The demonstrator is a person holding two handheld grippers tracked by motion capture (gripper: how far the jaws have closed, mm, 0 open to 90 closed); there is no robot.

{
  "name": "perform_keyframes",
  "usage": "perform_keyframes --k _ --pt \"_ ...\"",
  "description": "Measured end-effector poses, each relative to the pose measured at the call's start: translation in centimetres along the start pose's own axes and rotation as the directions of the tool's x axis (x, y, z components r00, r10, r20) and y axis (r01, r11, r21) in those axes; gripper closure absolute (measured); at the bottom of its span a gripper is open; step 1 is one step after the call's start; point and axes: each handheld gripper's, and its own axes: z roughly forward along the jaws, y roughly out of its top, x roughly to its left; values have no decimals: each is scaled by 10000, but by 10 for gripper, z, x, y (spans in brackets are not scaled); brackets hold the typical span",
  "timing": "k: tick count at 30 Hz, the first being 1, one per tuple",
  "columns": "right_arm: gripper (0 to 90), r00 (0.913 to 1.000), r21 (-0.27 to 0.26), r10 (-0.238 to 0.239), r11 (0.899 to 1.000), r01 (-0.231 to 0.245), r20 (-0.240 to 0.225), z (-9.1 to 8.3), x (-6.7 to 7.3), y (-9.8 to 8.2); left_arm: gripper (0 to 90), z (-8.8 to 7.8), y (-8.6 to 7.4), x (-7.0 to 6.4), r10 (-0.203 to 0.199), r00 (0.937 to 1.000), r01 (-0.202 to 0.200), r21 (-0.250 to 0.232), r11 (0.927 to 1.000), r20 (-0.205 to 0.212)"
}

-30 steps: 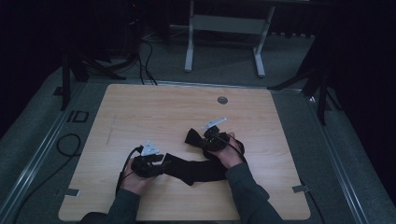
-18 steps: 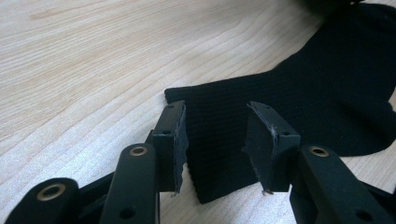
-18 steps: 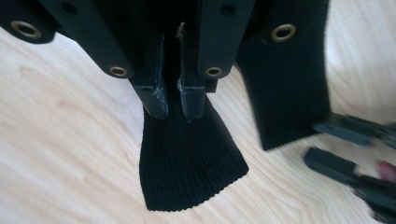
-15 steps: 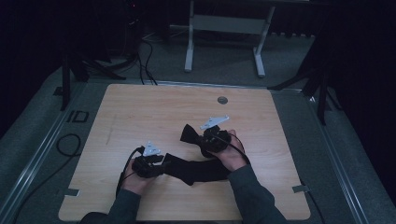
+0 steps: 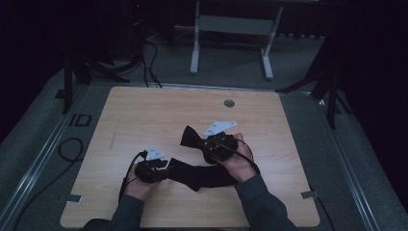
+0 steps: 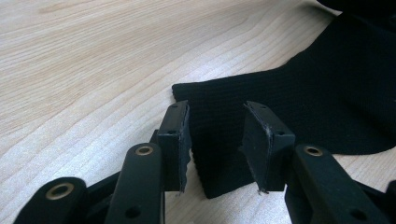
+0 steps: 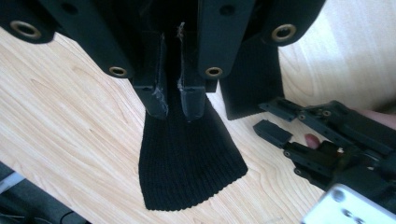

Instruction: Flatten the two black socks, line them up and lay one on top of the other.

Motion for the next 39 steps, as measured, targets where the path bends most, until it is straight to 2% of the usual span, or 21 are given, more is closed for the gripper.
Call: perform_keyframes --k 4,7,11,16,19,25,30,33,39 --pt "822 10000 -79 31 10000 -31 -48 -7 4 2 626 0 0 0 -88 10000 88 -31 10000 -33" --pt "822 9994 -122 290 9995 -292 -161 -11 8 1 630 -1 0 1 -89 9999 89 -19 10000 -46" --pt "822 9982 55 489 9988 -488 -350 -6 16 -3 632 -2 0 1 -128 9999 128 -40 9999 -72" --pt "822 9926 665 1033 9928 -991 -632 18 25 -15 635 -5 -1 4 -286 9994 283 -166 9995 -176" --pt "824 9864 882 1444 9866 -1375 -781 36 28 -22 637 -6 -1 6 -386 9990 381 -228 9990 -204" --pt "819 9764 1374 1982 9730 -1854 -861 60 37 -32 637 -9 -1 8 -456 9985 446 -324 9985 -300" --pt "817 9724 1734 2166 9645 -1993 -872 75 40 -40 646 -14 -2 12 -707 9954 665 -646 9957 -654" --pt "817 9700 1841 2232 9617 -2031 -961 81 43 -43 652 -17 -2 15 -842 9940 787 -772 9939 -703" --pt "818 9697 1997 2217 9596 -1982 -1030 86 50 -43 681 -16 -1 10 -526 9975 490 -752 9960 -462"
